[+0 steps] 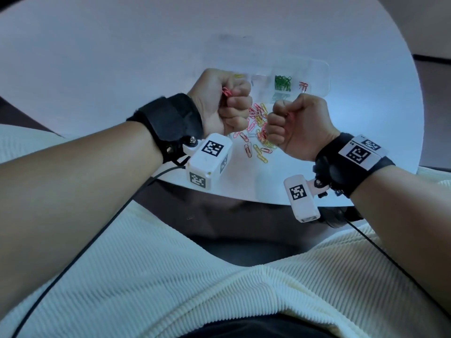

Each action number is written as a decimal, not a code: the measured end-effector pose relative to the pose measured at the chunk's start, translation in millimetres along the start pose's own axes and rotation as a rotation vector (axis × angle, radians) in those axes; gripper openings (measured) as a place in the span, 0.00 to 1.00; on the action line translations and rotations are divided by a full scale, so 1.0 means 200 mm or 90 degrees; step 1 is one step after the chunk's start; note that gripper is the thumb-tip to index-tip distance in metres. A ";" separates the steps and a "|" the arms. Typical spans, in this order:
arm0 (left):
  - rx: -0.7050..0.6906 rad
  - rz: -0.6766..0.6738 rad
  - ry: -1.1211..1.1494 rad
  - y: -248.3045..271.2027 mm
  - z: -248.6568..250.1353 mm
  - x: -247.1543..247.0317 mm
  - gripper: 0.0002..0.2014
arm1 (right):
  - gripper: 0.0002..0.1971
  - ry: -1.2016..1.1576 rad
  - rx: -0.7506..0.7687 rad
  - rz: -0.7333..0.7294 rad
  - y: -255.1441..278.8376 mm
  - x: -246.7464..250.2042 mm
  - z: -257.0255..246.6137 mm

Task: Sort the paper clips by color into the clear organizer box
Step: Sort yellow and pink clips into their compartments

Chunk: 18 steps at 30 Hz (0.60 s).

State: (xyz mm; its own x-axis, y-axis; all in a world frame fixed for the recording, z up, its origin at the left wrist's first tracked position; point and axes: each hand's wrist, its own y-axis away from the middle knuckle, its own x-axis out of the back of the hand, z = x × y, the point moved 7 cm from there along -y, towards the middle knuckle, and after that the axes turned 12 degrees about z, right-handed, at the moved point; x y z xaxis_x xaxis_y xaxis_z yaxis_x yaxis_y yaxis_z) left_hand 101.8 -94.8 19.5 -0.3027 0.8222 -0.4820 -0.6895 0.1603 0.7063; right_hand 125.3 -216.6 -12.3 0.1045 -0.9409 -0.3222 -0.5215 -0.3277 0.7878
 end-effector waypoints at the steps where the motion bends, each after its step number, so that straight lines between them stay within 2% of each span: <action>1: -0.013 -0.013 0.018 0.01 0.02 -0.01 0.03 | 0.02 -0.007 -0.003 -0.024 0.02 -0.03 0.00; 8: -0.057 -0.005 0.088 0.04 0.17 0.04 0.03 | 0.04 -0.023 0.073 -0.097 0.13 -0.17 -0.16; 13: -0.071 0.017 0.115 0.06 0.25 0.07 0.03 | 0.07 0.013 0.080 -0.093 0.14 -0.21 -0.17; 15: -0.070 0.071 0.063 0.06 0.26 0.10 0.04 | 0.06 0.061 0.068 -0.080 0.13 -0.23 -0.12; 18: -0.071 0.173 -0.134 0.04 0.25 0.15 0.08 | 0.09 0.141 0.030 -0.054 0.10 -0.25 0.01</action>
State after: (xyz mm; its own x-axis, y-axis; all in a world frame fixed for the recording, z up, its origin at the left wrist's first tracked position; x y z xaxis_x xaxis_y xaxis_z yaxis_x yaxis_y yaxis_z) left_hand 120.3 -40.5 36.8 -0.3508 0.9229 -0.1586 -0.6730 -0.1307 0.7280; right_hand 107.4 -175.2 18.4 0.3297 -0.9080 -0.2586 -0.5410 -0.4062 0.7364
